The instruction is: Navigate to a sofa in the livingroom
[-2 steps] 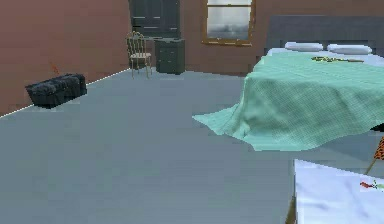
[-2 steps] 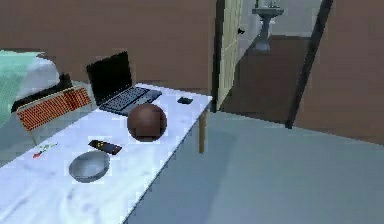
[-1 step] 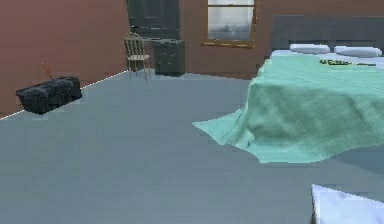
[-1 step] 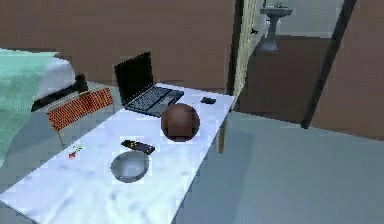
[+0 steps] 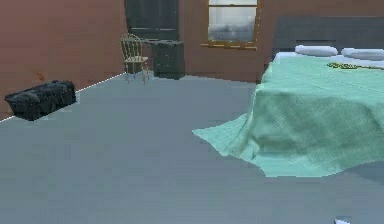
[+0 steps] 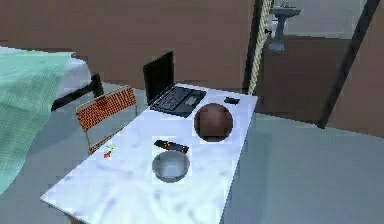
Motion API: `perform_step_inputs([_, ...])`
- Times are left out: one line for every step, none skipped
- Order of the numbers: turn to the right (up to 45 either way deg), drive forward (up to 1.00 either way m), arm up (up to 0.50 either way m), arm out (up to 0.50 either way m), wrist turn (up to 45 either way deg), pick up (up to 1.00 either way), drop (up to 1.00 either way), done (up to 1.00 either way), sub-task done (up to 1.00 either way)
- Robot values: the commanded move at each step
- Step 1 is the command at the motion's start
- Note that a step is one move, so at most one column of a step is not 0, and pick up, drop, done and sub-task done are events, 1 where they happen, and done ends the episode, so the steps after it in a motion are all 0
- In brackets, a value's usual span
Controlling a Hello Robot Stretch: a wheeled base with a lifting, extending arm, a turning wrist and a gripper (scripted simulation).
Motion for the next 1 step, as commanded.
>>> perform_step_inputs([-45.0,0.00,0.00,0.00,0.0,0.00,0.00,0.00,0.00])
